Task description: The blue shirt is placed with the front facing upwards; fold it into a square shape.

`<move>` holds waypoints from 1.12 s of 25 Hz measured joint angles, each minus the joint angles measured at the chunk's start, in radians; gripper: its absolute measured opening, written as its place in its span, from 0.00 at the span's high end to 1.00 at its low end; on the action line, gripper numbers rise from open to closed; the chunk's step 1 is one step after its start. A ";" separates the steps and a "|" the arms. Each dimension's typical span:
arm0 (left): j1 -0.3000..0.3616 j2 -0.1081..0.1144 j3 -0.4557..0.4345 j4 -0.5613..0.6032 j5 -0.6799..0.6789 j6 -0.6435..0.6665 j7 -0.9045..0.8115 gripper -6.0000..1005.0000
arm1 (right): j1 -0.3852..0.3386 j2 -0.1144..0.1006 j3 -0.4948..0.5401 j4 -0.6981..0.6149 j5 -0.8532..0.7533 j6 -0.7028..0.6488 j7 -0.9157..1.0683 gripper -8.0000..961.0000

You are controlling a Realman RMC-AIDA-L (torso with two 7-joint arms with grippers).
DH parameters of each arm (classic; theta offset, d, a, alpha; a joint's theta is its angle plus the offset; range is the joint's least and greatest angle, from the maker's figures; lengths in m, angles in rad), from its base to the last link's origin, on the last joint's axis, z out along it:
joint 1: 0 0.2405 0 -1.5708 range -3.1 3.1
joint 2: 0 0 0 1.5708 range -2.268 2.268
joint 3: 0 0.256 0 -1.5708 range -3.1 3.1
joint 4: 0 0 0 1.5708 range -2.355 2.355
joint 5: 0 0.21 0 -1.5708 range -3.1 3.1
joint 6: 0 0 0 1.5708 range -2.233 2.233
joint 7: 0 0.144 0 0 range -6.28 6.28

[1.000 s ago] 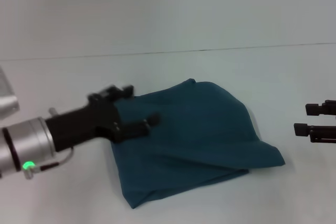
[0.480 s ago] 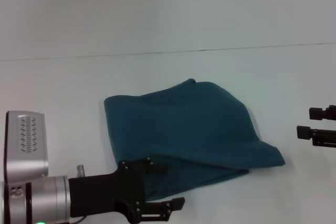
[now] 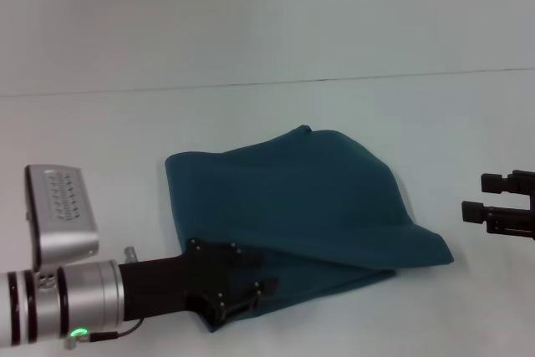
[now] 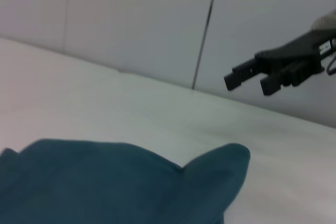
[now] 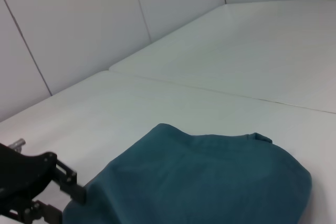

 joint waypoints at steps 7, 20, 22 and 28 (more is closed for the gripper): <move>-0.049 0.009 -0.003 0.034 0.100 -0.091 -0.062 0.62 | -0.004 -0.001 0.000 0.000 0.002 0.000 0.007 0.21; -0.126 0.039 -0.007 0.094 0.151 -0.276 -0.145 1.00 | -0.010 0.001 0.002 0.013 0.002 -0.005 0.012 0.21; -0.132 0.040 -0.007 0.095 0.152 -0.287 -0.146 0.99 | -0.012 0.002 0.003 0.014 0.002 -0.006 0.016 0.21; -0.137 0.056 -0.019 0.085 0.157 -0.237 -0.144 0.99 | -0.018 0.002 0.003 0.025 0.018 -0.014 0.022 0.21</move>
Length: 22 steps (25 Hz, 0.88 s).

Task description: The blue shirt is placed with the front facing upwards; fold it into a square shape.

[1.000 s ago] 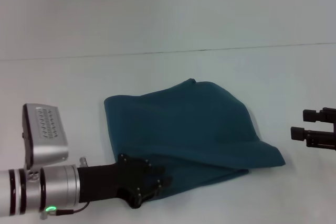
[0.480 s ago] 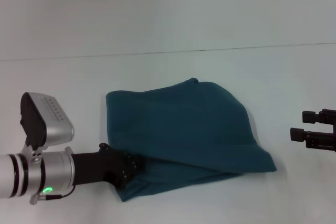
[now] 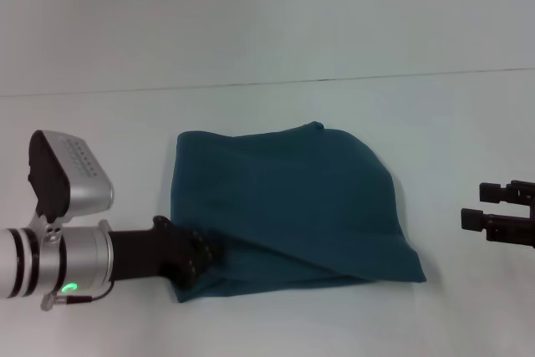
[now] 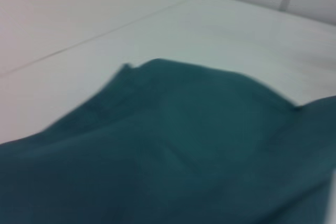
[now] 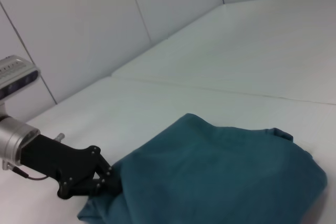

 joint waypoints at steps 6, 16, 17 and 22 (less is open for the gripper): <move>0.095 0.012 -0.047 -0.160 0.012 0.287 0.000 0.99 | -0.012 -0.009 0.005 -0.011 0.024 -0.019 0.009 0.21; 0.049 -0.049 -0.227 -0.351 0.017 0.309 -0.164 0.90 | 0.018 -0.001 -0.032 -0.119 0.046 -0.044 0.006 0.20; 0.024 -0.049 -0.222 -0.344 0.028 0.297 -0.167 0.87 | 0.025 0.001 -0.049 -0.132 0.045 -0.039 0.010 0.20; -0.079 -0.052 -0.219 -0.291 0.107 0.260 -0.193 0.69 | 0.056 0.001 -0.161 -0.174 0.021 0.005 0.058 0.08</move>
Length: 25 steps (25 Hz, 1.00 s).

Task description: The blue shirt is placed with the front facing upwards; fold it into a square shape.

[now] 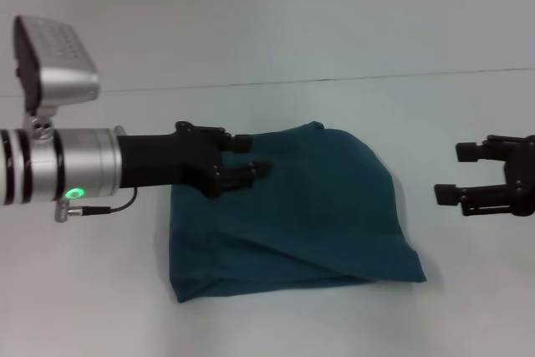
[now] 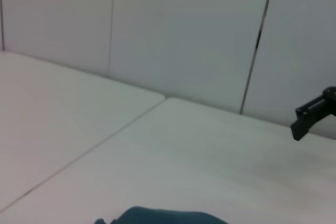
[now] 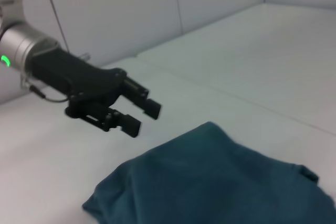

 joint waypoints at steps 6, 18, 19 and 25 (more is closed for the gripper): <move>-0.014 -0.008 0.010 0.003 0.062 -0.009 -0.035 0.45 | 0.003 0.002 -0.106 -0.027 -0.005 0.030 0.034 0.04; 0.016 0.000 0.006 -0.036 0.121 0.012 -0.041 0.14 | 0.007 0.002 -0.239 -0.033 -0.019 0.108 0.044 0.04; 0.016 0.000 0.006 -0.037 0.126 0.005 -0.042 0.11 | 0.008 0.002 -0.254 -0.033 -0.024 0.120 0.044 0.04; 0.030 -0.006 0.009 -0.039 0.135 -0.028 -0.038 0.07 | 0.001 0.004 -0.332 -0.033 -0.031 0.168 0.044 0.04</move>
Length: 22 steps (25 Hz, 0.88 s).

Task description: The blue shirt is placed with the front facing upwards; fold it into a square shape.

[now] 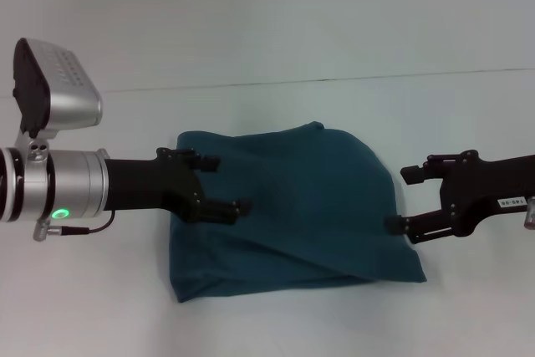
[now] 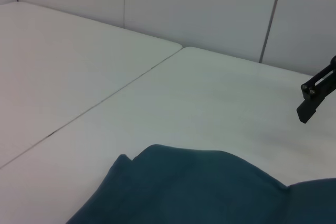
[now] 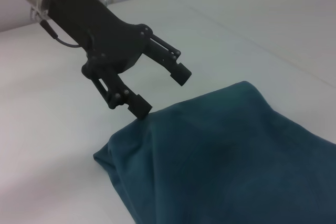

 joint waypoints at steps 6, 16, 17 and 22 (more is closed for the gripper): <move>0.003 -0.002 0.002 0.006 0.002 -0.009 0.005 0.07 | 0.000 0.001 -0.007 -0.001 0.000 0.003 0.002 0.04; 0.002 -0.006 0.037 0.005 0.011 -0.035 0.007 0.07 | -0.001 0.001 -0.007 -0.002 0.002 0.013 -0.005 0.04; 0.001 -0.006 0.037 0.006 0.011 -0.036 0.007 0.08 | -0.002 0.001 -0.007 -0.002 0.002 0.014 -0.005 0.04; -0.001 -0.006 0.037 0.008 0.012 -0.041 0.006 0.08 | -0.001 0.001 -0.003 -0.002 0.002 0.015 -0.005 0.04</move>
